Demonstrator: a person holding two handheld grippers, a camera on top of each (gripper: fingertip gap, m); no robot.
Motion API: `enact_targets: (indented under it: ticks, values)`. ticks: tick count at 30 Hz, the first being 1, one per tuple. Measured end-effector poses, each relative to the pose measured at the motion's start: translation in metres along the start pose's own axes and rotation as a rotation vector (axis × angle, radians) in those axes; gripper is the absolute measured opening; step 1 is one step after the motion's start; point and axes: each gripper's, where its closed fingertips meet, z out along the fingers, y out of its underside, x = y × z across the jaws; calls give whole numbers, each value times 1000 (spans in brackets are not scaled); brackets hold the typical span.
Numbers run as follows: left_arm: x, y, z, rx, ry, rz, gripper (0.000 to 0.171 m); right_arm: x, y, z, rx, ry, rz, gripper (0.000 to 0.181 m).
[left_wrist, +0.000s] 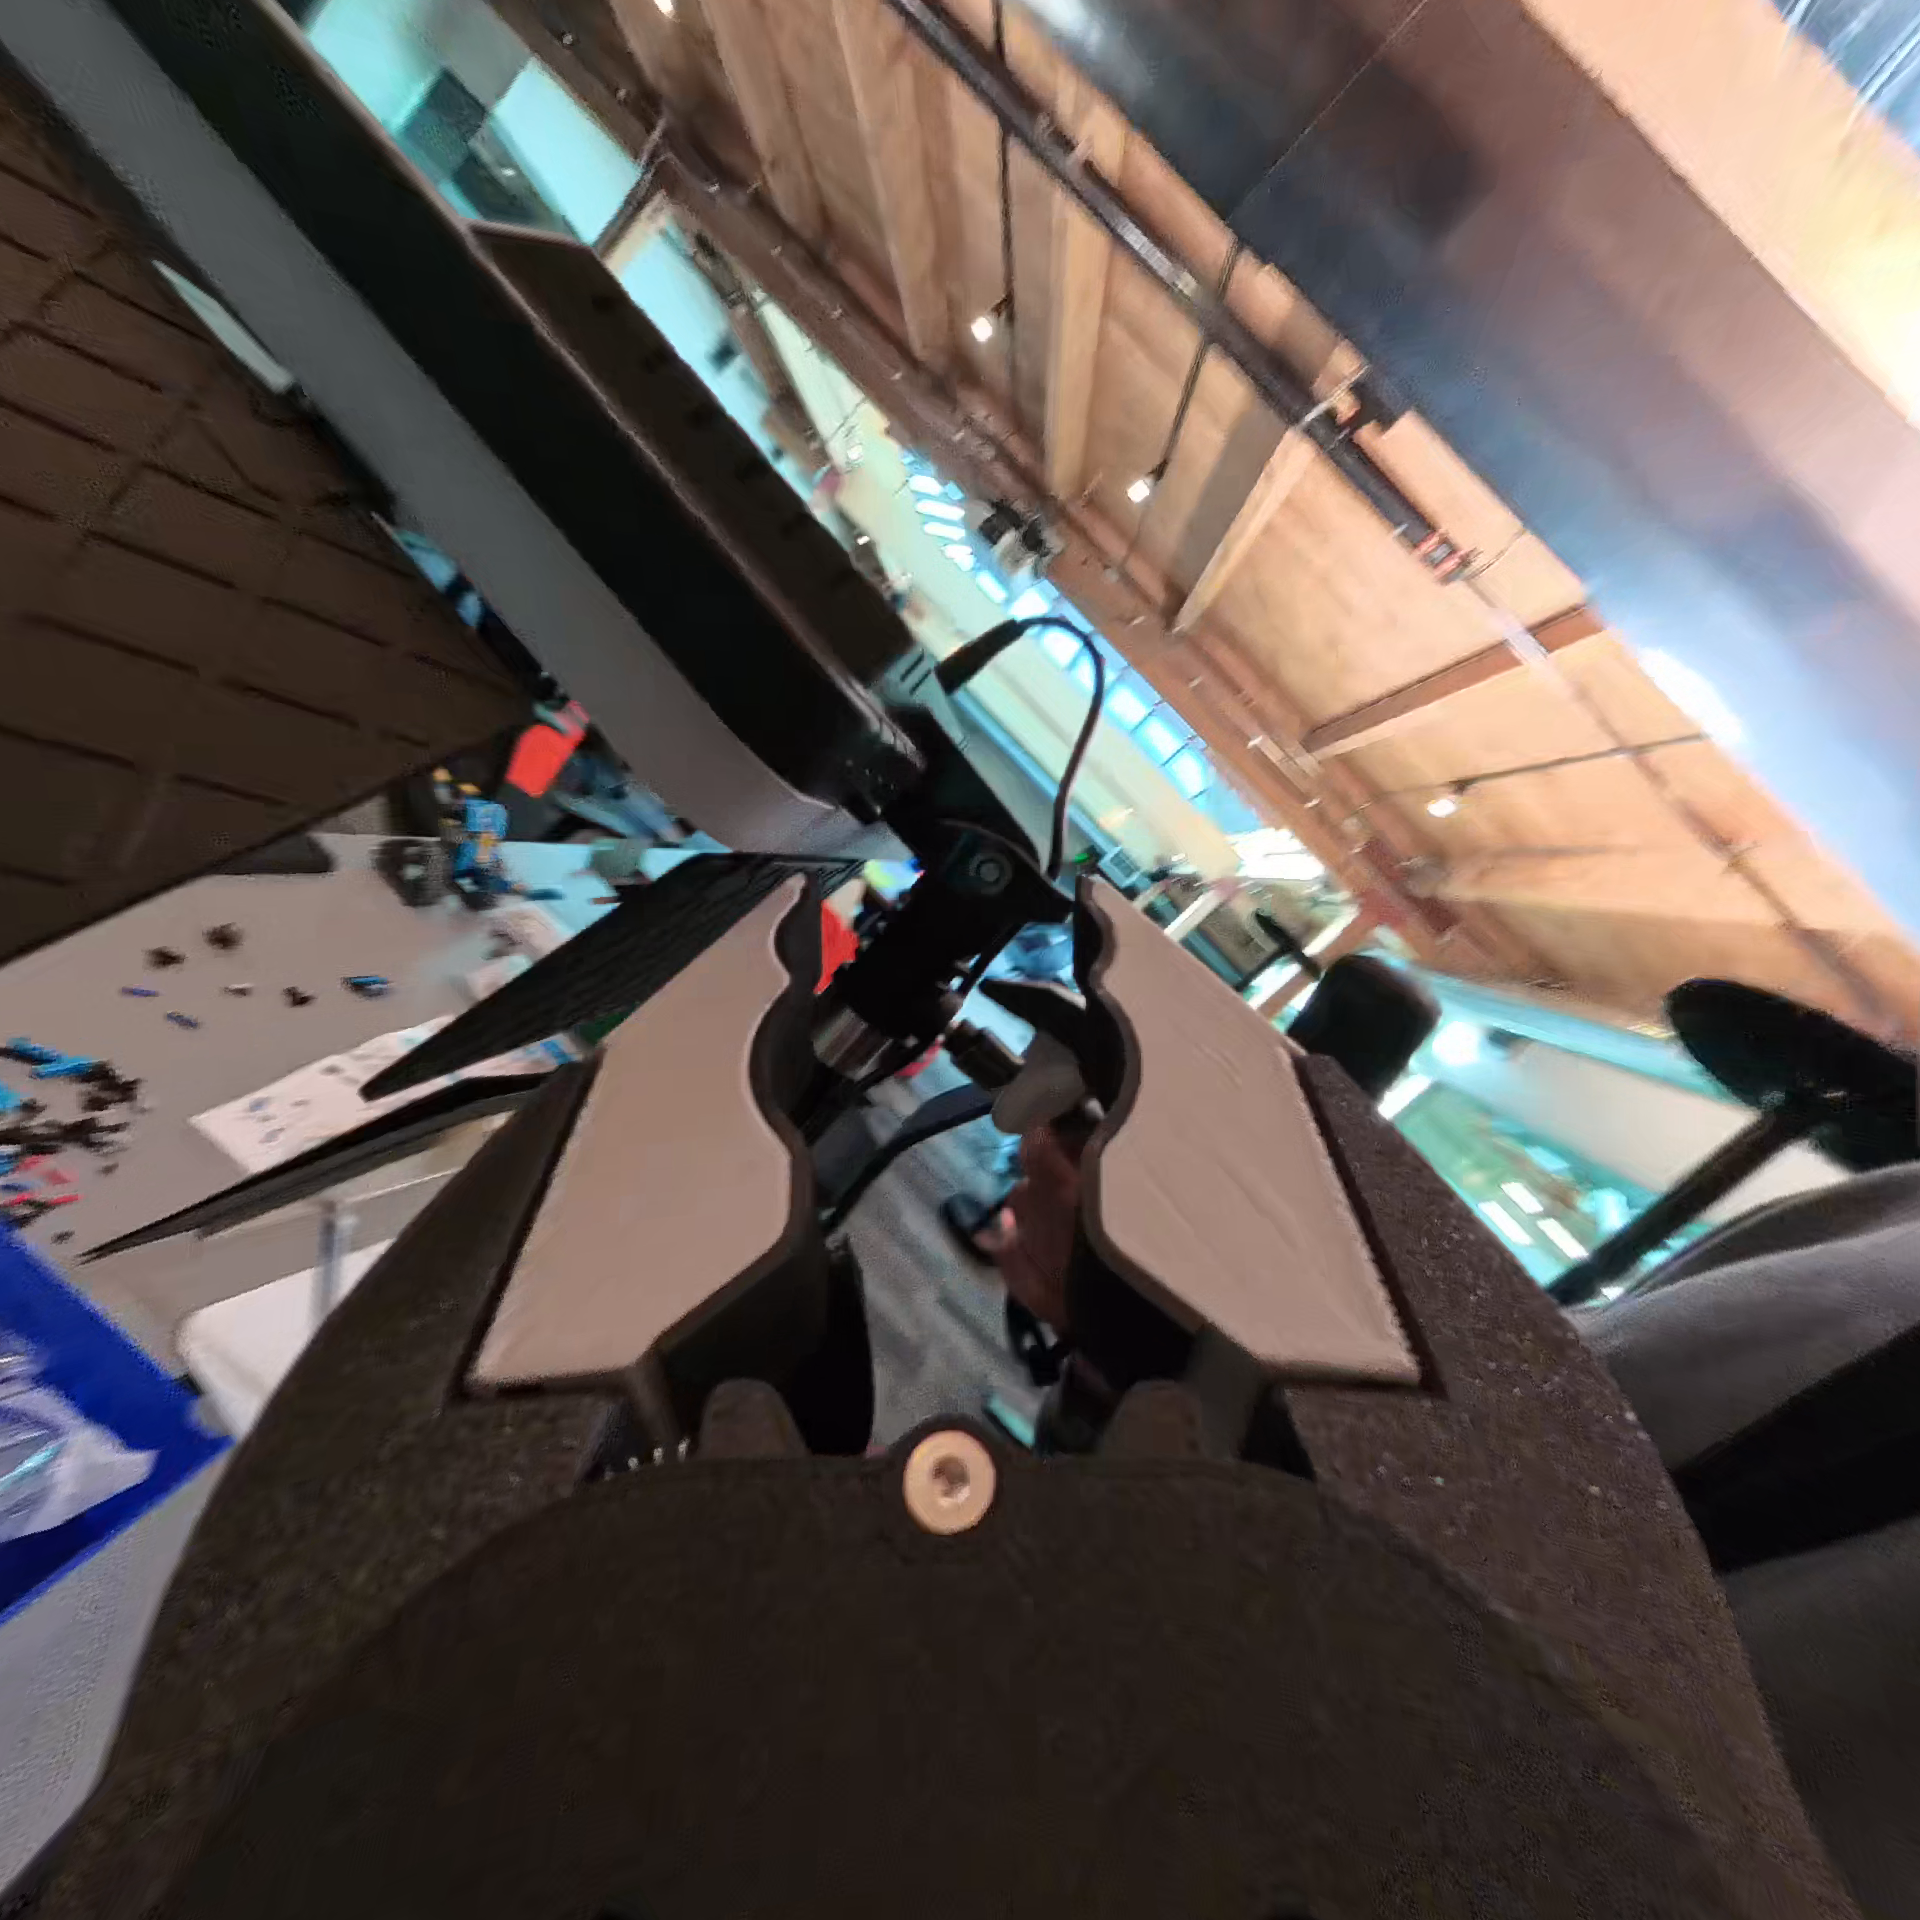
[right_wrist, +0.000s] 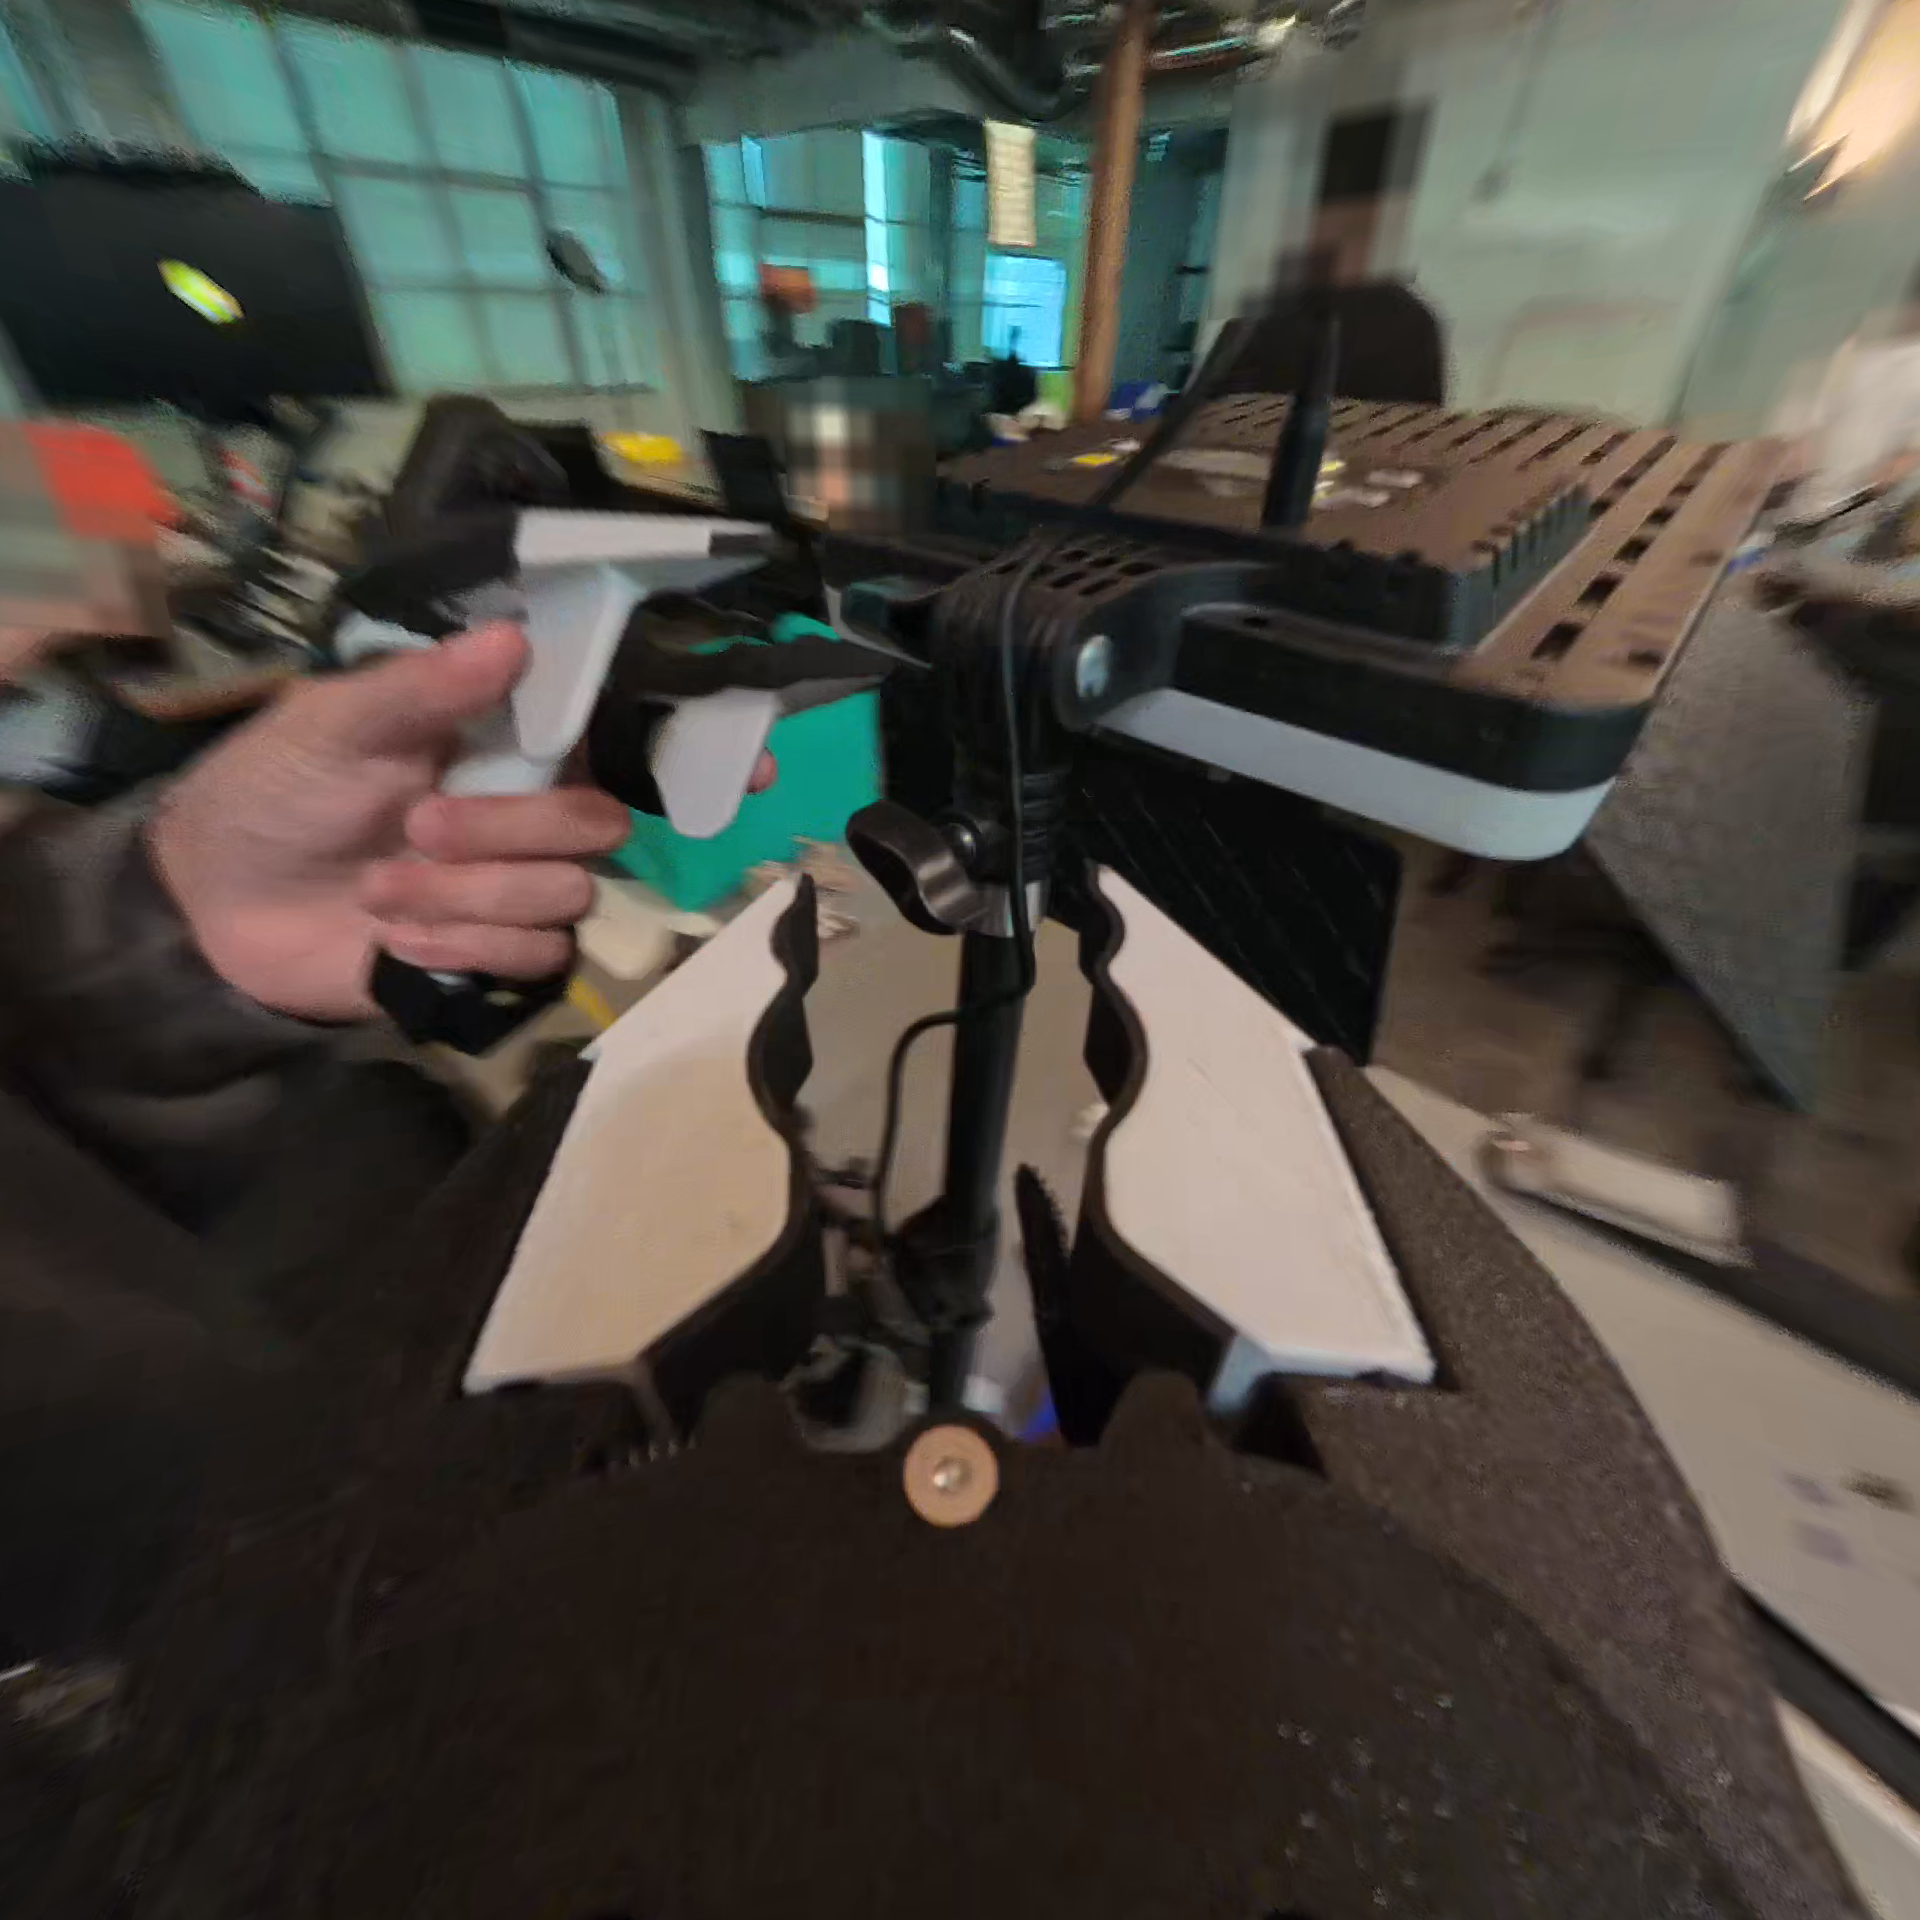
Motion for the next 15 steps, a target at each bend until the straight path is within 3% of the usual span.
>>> enact_targets:
  ticks: [3,7,9,11,15]
  values:
    - [-7,10,-4,-104,22,19,46,-1,3,6,-60,251,-237,51]
    - [-44,39,-9,-322,-16,311,44,0,13,15,-155,475,-345,54]
    - [-64,61,-10,-448,27,464,45,-6,16,21,-133,522,-144,51]
    - [-78,81,-8,-503,106,588,45,-12,19,27,-24,509,199,51]
    - [-75,108,11,-503,286,538,51,-14,23,33,283,352,929,55]
